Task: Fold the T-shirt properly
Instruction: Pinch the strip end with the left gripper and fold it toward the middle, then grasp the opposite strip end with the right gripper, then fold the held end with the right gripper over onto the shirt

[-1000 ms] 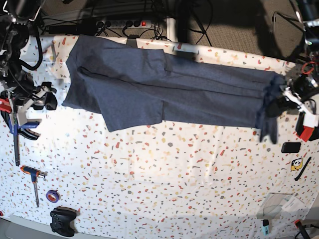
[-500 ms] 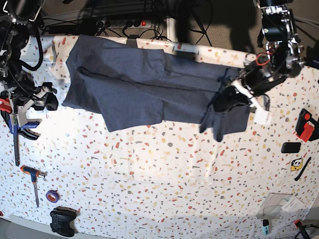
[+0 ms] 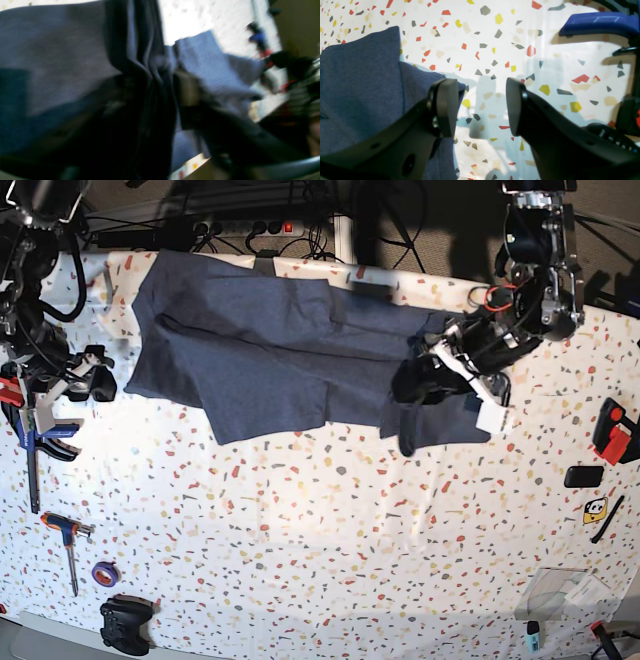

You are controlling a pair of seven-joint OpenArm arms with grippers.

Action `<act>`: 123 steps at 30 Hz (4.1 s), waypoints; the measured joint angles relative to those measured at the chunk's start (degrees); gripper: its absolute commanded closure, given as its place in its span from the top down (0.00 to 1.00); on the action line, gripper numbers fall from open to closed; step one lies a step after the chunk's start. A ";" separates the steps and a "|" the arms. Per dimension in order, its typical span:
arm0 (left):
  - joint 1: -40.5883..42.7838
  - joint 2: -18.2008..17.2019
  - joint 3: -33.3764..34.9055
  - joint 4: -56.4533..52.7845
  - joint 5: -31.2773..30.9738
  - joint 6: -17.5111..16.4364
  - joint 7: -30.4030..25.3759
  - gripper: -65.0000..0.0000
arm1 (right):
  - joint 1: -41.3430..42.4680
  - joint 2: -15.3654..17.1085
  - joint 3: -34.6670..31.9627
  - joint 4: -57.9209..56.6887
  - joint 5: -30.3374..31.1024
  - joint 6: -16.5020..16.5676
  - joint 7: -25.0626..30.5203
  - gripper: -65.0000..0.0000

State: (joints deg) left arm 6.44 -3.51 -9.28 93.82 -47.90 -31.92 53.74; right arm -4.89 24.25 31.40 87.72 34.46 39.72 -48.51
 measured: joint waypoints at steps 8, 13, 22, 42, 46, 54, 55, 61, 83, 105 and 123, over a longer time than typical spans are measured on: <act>-2.10 -0.02 0.00 0.00 -6.14 -4.42 0.44 0.48 | -0.02 -0.02 0.00 0.00 0.04 0.00 -0.48 0.47; -4.00 -1.38 0.00 0.00 -0.42 -4.46 0.70 0.48 | -0.02 0.09 0.00 0.00 5.38 -0.11 -7.61 0.47; -4.68 -9.22 0.00 0.00 13.00 -2.43 -7.06 0.48 | -0.20 0.87 0.00 -0.02 14.36 0.00 -17.79 0.48; -4.37 -16.00 0.02 0.00 20.13 3.41 -10.97 0.48 | 0.17 -1.81 0.15 -13.84 15.74 0.00 -13.57 0.48; -4.35 -16.00 0.02 0.00 20.02 3.41 -10.97 0.48 | 0.61 -5.75 -0.79 -13.75 18.27 0.04 -15.04 0.48; -3.41 -16.02 0.02 0.00 20.04 3.43 -10.95 0.48 | 0.57 -7.45 -4.90 -13.75 21.22 0.04 -16.94 0.29; -3.34 -16.02 0.02 0.00 20.04 3.43 -10.99 0.48 | 0.57 -7.48 -5.03 -13.77 21.18 0.02 -16.98 0.21; -0.98 -16.00 0.04 0.00 20.63 3.39 -11.08 0.48 | 0.31 -6.64 -5.20 -13.86 20.33 0.02 -15.43 0.00; 5.31 -9.44 0.24 -6.45 21.29 -3.39 -17.79 0.48 | 1.05 -10.69 -4.98 9.29 30.18 0.02 -19.56 0.00; 5.29 -7.74 0.22 -6.45 21.07 -4.52 -16.09 0.48 | 7.45 -32.79 -39.58 8.83 -5.68 -3.32 -1.07 0.00; 5.33 -15.96 0.24 -6.45 20.11 -4.04 -16.26 0.48 | 9.11 -32.65 -46.66 7.52 20.79 -0.63 -7.04 0.42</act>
State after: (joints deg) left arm 11.77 -19.46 -9.04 87.37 -27.79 -35.97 37.47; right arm 4.23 -8.40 -15.27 95.24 55.24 39.09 -55.55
